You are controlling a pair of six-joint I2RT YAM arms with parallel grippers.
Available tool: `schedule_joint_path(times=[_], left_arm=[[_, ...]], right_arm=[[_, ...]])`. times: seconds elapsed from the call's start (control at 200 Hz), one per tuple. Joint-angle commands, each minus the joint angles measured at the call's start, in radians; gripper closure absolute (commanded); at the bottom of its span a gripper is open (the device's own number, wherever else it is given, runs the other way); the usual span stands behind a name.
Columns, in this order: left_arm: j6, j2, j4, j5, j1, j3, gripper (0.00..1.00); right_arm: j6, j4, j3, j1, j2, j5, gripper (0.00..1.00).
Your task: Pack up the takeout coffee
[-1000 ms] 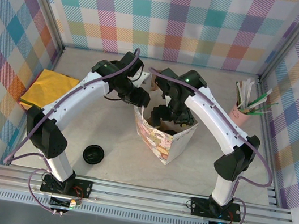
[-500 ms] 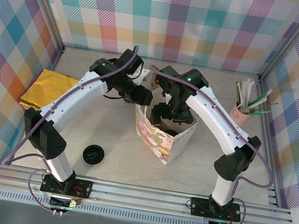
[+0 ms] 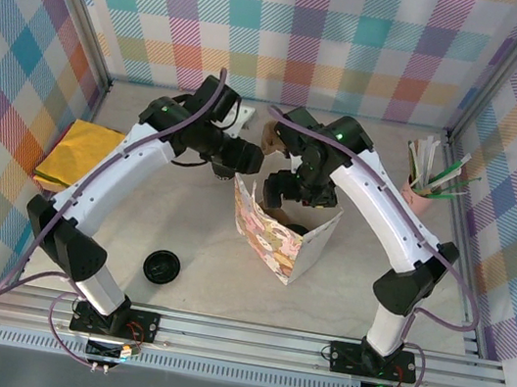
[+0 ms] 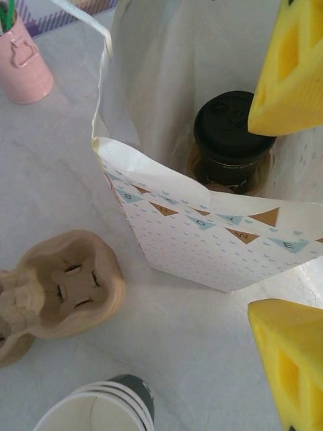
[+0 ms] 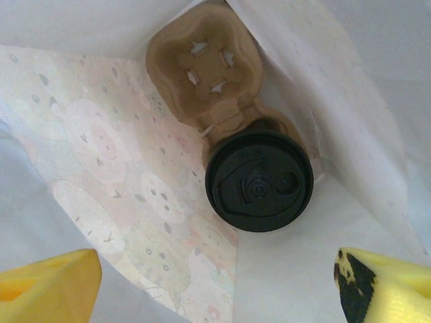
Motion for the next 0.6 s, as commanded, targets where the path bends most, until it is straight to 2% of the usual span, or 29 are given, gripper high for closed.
schedule_joint_path(times=[0.0,0.14,0.175,0.265,0.36,0.435,0.595], left_arm=[[-0.032,-0.057,0.009,-0.040,0.009,0.033,0.32],[-0.066,-0.111,0.051,-0.104,0.033,0.023,0.24],[-0.079,-0.126,0.062,-0.129,0.039,0.018,0.19],[-0.103,-0.160,0.086,-0.199,0.060,0.003,0.14],[-0.123,-0.200,0.115,-0.267,0.082,-0.026,0.12],[-0.146,-0.243,0.149,-0.341,0.100,-0.074,0.00],[-0.188,-0.307,0.186,-0.483,0.157,-0.164,0.00]], right_arm=[[0.014,-0.139,0.046,0.008,-0.027,0.038,0.11],[0.016,-0.161,0.074,0.007,-0.035,0.073,0.10],[0.017,-0.165,0.077,0.006,-0.038,0.081,0.10],[0.020,-0.171,0.077,0.006,-0.047,0.101,0.10],[0.022,-0.170,0.077,0.005,-0.065,0.130,0.10],[0.025,-0.168,0.079,-0.002,-0.085,0.159,0.08],[0.044,-0.135,0.052,-0.030,-0.151,0.233,0.06]])
